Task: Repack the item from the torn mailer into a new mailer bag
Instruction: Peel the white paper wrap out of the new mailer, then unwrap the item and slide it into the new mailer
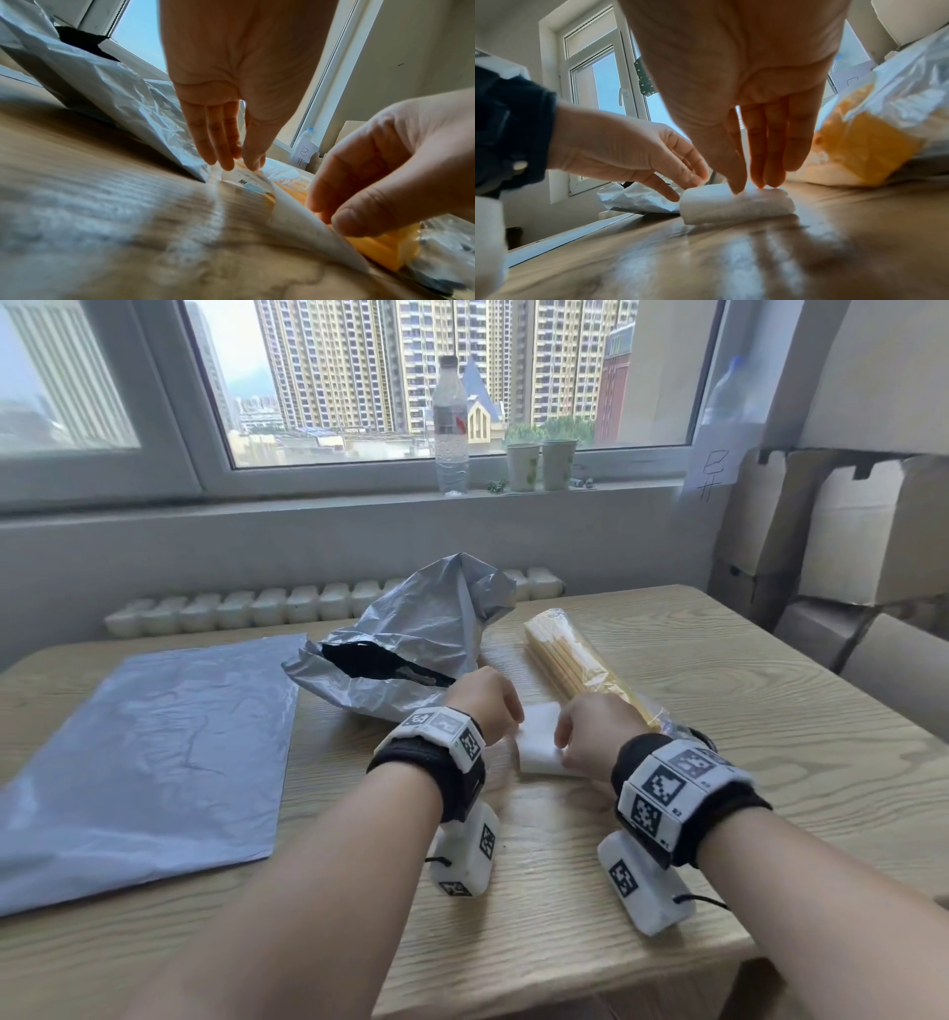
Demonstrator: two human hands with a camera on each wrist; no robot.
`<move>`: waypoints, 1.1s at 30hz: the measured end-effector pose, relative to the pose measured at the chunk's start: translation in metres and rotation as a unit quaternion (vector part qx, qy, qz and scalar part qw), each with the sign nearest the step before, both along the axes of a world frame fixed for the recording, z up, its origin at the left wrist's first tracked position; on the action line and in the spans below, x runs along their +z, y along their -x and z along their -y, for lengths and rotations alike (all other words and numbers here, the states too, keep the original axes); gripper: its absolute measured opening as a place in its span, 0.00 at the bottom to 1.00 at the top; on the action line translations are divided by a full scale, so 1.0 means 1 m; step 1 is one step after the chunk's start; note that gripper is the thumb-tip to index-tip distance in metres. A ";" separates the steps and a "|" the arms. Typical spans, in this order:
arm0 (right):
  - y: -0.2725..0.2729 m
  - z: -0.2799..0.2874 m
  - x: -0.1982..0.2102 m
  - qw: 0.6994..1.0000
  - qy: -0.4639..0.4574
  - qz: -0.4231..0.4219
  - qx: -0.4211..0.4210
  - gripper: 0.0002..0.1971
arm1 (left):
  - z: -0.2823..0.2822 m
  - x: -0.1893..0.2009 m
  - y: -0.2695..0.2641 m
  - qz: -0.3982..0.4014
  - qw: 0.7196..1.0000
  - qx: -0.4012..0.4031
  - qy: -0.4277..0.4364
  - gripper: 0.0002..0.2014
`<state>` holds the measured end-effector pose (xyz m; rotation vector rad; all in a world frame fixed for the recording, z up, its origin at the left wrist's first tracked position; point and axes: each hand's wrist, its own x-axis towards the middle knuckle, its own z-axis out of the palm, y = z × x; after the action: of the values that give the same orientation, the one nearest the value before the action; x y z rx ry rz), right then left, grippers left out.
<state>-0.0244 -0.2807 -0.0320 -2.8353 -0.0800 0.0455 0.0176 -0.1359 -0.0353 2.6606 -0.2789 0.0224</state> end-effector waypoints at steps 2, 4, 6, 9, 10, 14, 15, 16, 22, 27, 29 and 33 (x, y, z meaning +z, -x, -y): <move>0.001 0.000 0.001 1.000 0.000 0.015 0.001 0.08 | -0.003 0.004 0.002 0.011 1.000 0.010 0.003 0.10; 0.003 0.000 0.003 1.000 0.001 0.031 -0.002 0.07 | -0.004 0.007 0.004 0.016 1.000 0.017 0.008 0.10; 0.005 0.000 0.005 0.999 -0.001 0.043 -0.009 0.08 | -0.005 0.008 0.006 0.010 1.000 0.016 0.017 0.09; 0.007 -0.002 0.010 0.998 -0.007 0.056 -0.018 0.07 | -0.007 0.009 0.009 -0.008 1.000 0.009 0.023 0.08; 0.008 -0.003 0.012 0.998 -0.008 0.062 -0.018 0.06 | -0.008 0.009 0.010 -0.012 1.000 0.008 0.023 0.08; 0.010 -0.007 0.016 0.996 -0.018 0.081 -0.015 0.05 | -0.013 0.011 0.014 -0.009 0.999 0.014 0.035 0.08; 0.011 -0.008 0.017 0.996 -0.022 0.081 -0.016 0.05 | -0.014 0.011 0.015 -0.004 0.999 0.017 0.033 0.08; 0.011 -0.009 0.018 0.996 -0.025 0.081 -0.015 0.05 | -0.016 0.012 0.016 0.001 0.999 0.019 0.030 0.09; 0.014 -0.028 0.024 0.997 -0.030 0.073 0.015 0.02 | -0.037 0.022 0.029 0.010 0.999 0.033 0.011 0.06; 0.018 -0.066 0.028 0.995 -0.030 0.074 0.060 0.02 | -0.078 0.024 0.046 0.015 0.997 0.070 0.006 0.04; 0.021 -0.084 0.028 0.994 -0.028 0.072 0.079 0.03 | -0.099 0.022 0.055 0.010 0.996 0.085 0.000 0.05; 0.028 -0.122 0.028 0.991 -0.030 0.065 0.112 0.05 | -0.142 0.020 0.071 0.000 0.993 0.118 -0.002 0.06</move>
<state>-0.0529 -0.1587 -0.0041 -2.7527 -0.4201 -0.0914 -0.0537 0.0062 -0.0155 2.6834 0.0364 0.0974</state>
